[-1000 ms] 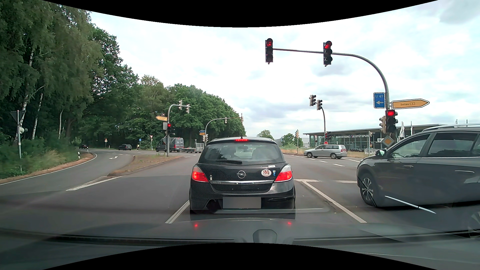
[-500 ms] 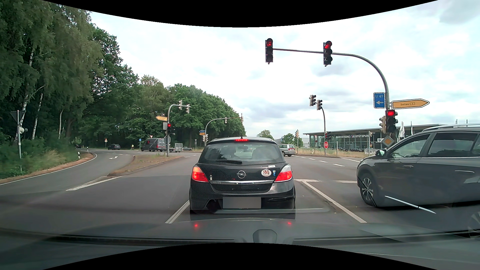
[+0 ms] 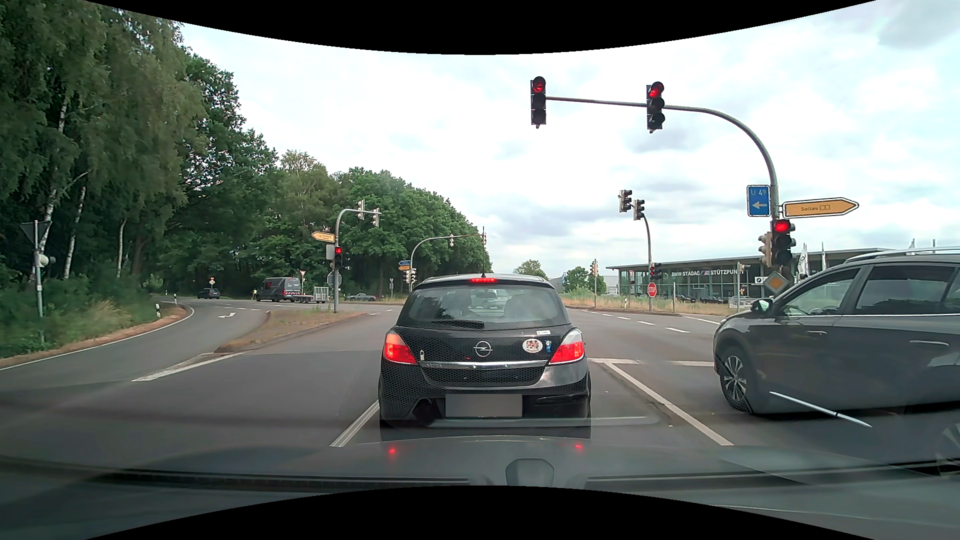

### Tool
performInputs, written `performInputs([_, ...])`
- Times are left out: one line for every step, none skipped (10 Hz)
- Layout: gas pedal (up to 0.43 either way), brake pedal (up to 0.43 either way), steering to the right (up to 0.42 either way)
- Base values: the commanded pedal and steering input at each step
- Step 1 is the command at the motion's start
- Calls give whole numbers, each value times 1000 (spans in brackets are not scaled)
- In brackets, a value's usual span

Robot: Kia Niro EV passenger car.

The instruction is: Follow the waypoints while adhering to traffic rules and regulations

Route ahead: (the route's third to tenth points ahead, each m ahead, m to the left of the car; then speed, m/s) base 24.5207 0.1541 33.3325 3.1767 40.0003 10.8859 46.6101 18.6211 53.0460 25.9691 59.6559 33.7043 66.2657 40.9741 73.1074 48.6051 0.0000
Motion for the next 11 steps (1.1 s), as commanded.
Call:
performInputs([0,268,-4])
performInputs([0,268,-4])
performInputs([0,268,-4])
performInputs([0,268,-4])
performInputs([0,268,-4])
performInputs([0,262,-4])
performInputs([0,268,-4])
performInputs([0,268,-4])
performInputs([0,268,-4])
performInputs([0,268,-4])
performInputs([0,268,-4])
